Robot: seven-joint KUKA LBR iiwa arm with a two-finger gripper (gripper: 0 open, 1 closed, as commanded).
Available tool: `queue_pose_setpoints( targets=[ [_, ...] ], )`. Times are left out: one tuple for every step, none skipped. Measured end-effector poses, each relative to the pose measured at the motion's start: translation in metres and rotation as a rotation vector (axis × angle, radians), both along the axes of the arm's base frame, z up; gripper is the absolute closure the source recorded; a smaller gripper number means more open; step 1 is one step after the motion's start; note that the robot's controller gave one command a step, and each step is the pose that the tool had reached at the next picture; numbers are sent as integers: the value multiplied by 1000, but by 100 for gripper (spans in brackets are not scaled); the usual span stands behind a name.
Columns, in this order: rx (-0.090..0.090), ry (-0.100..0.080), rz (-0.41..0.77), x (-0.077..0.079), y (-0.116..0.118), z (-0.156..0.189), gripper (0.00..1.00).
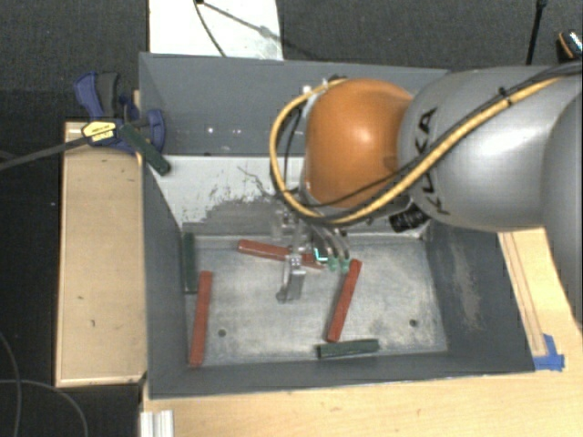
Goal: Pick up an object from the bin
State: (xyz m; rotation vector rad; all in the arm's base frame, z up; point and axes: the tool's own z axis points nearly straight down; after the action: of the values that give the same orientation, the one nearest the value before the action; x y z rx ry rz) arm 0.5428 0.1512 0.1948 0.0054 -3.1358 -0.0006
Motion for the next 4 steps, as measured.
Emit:
queue_pose_setpoints(
  targets=[
    [-2,-4,-373,25,-15,-127,0],
    [1,-10,-377,27,-15,-123,100],
    [3,-12,-517,46,-47,-123,100],
    [-1,-10,-520,-2,-106,-122,100]
  ],
)
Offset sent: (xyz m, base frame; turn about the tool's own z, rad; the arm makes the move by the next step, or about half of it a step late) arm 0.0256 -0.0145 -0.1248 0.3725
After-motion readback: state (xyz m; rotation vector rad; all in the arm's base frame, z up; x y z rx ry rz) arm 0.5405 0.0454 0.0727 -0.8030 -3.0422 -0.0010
